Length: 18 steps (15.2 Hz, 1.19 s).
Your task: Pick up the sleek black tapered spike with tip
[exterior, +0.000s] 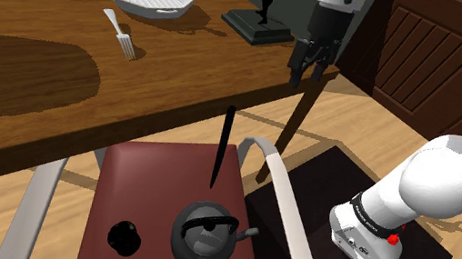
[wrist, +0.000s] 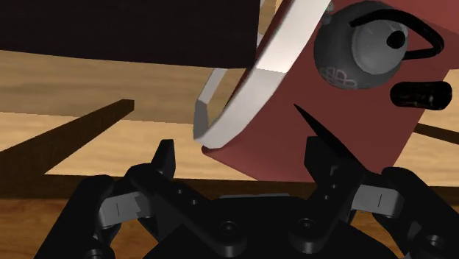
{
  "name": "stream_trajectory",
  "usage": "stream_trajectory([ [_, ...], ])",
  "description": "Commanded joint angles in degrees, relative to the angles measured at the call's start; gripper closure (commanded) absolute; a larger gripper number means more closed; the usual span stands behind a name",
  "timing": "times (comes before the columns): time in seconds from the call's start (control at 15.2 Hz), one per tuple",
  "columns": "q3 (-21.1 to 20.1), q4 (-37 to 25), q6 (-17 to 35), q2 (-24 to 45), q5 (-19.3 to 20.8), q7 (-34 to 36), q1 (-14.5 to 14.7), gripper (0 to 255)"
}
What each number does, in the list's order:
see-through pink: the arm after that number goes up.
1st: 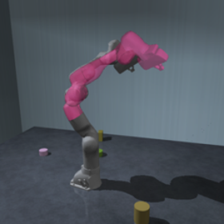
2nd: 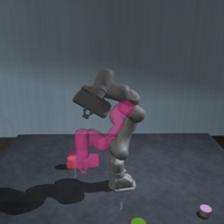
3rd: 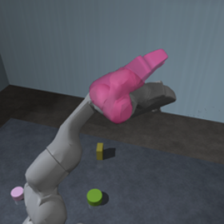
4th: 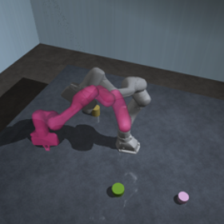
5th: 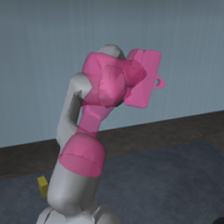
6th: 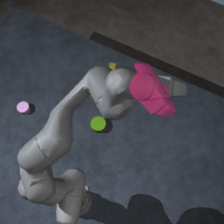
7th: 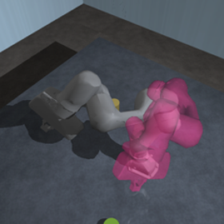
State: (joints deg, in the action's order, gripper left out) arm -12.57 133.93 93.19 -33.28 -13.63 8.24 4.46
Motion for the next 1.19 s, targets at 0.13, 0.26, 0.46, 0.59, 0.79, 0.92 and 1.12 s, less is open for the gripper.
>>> stream_trajectory([
  [0.13,-4.0,-2.5,3.5,6.2,-2.7,5.1,1.0,0],
  [0.26,-6.0,-4.0,5.4,9.5,-3.7,7.6,1.4,0],
  [0.46,-8.8,-6.6,8.2,14.8,-4.6,11.4,2.1,0],
  [0.59,-10.5,-8.7,10.0,18.6,-4.8,14.0,2.5,0],
  [0.79,-12.3,-11.3,11.9,23.2,-4.6,17.0,3.0,0],
  [0.92,-12.5,-10.2,13.4,23.6,-4.6,16.8,3.1,0],
  [1.12,-12.7,-8.6,15.8,24.3,-4.6,16.5,3.2,0],
])
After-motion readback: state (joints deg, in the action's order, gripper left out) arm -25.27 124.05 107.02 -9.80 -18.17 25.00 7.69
